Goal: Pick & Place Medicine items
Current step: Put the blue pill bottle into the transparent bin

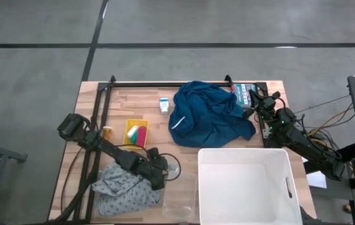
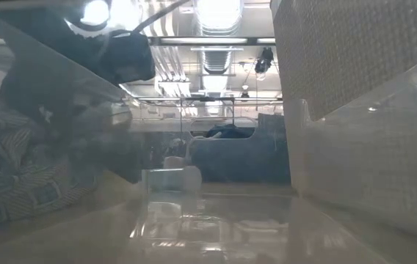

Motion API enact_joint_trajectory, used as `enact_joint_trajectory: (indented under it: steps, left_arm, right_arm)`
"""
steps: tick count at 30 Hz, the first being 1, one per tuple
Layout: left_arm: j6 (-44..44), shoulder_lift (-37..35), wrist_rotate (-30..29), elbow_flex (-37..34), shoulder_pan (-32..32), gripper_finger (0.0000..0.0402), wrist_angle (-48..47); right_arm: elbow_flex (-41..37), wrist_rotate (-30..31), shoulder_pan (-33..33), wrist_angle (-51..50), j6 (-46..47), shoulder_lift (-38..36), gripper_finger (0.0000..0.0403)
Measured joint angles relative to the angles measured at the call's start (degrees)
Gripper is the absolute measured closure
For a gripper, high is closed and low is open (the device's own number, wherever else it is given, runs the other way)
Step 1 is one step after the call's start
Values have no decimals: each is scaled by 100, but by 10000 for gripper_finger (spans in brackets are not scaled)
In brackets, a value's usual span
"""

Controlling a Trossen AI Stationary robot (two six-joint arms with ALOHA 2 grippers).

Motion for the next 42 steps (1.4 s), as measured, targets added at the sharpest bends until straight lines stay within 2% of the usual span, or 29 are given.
enact_joint_trajectory:
  steps: [4, 11, 22, 32, 42]
  left_arm:
    - [162, 0, -33, -2, 20, 126, -1]
    - [1471, 0, -378, -8, 21, 126, 2]
    - [1917, -2, -607, 43, 21, 126, -7]
    - [2507, -7, -498, 191, -44, 126, 195]
    - [2750, -7, 151, 162, 237, 126, 431]
  right_arm:
    - [0, 0, -1, -2, 0, 0, 394]
    - [0, 0, 0, 0, 0, 0, 394]
    - [0, 0, -2, -2, 0, 0, 394]
    - [0, 0, -2, -2, 0, 0, 394]
    - [0, 0, -2, -2, 0, 0, 394]
